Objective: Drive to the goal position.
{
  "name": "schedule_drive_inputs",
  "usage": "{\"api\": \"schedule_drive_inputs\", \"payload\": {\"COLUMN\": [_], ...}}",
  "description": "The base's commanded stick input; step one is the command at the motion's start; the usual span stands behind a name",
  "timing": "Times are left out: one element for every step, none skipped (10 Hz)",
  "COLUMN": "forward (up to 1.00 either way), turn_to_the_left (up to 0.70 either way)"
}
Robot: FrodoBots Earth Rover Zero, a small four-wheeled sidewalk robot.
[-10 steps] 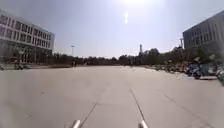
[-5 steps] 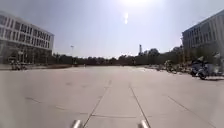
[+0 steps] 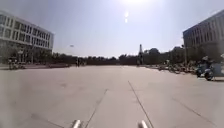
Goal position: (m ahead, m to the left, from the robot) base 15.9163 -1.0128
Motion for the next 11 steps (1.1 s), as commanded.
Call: {"api": "schedule_drive_inputs", "payload": {"forward": [0.70,0.70,0.70,0.70,0.70,0.70,0.70,0.70,0.70,0.70,0.70], "turn_to_the_left": [0.00,0.00,0.00,0.00,0.00,0.00,0.00,0.00,0.00,0.00,0.00]}}
